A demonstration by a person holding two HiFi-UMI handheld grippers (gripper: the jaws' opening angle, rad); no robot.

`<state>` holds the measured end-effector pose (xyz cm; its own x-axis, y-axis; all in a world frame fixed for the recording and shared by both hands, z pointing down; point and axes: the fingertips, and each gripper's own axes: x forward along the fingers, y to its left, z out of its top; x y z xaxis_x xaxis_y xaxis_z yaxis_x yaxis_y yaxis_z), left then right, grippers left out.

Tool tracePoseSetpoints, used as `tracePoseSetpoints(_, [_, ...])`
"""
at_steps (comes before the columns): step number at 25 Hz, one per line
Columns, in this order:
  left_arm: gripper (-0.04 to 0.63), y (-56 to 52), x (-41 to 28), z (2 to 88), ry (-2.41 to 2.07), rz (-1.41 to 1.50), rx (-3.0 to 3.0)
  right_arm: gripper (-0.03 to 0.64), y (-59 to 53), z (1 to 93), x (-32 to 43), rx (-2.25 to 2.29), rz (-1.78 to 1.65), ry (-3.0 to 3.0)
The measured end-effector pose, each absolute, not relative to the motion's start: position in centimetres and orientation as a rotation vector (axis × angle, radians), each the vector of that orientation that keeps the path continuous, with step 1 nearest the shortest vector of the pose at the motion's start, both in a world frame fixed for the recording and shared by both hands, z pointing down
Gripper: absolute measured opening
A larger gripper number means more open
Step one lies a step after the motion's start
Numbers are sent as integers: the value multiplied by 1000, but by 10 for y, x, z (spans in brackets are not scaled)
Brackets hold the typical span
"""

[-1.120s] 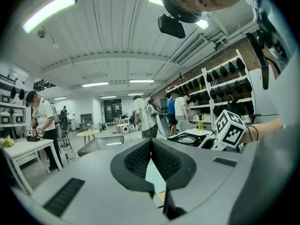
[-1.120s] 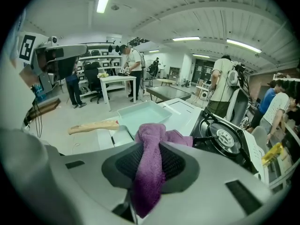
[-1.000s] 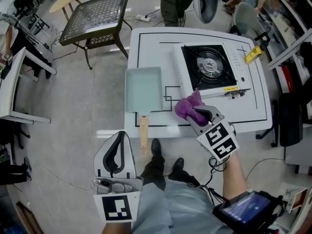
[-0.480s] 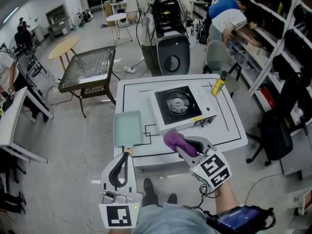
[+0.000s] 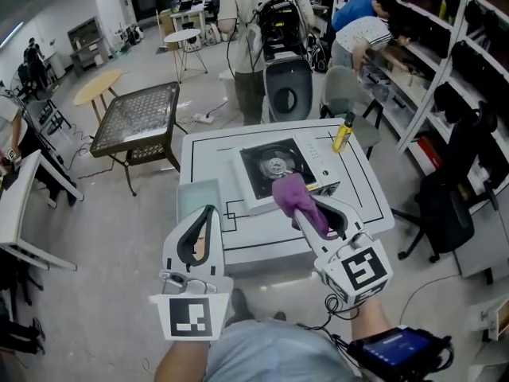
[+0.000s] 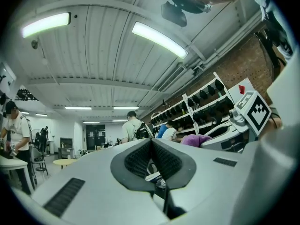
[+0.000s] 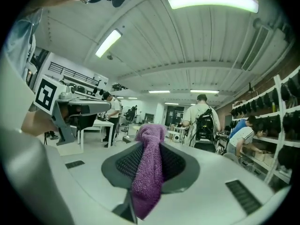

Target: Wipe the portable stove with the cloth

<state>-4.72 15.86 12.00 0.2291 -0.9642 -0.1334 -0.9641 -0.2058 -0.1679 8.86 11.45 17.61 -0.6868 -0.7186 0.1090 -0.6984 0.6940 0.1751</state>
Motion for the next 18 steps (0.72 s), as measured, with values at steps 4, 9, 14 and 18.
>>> tracePoseSetpoints(4, [18,154,-38,125,1826,10,-2291,110,118,178,91,1213,-162,-2761])
tracePoseSetpoints(9, [18,127,-21,154,1840,-13,-2313,110,97,203,99,1238,-149,-2759])
tracePoseSetpoints(14, [18,119,-19,163,1848,-40,-2337,110,94,208,98,1254,-123,-2761])
tracePoseSetpoints(18, [18,118,-20,161,1841,-50,-2347,109,93,208,99,1275,-114,-2736])
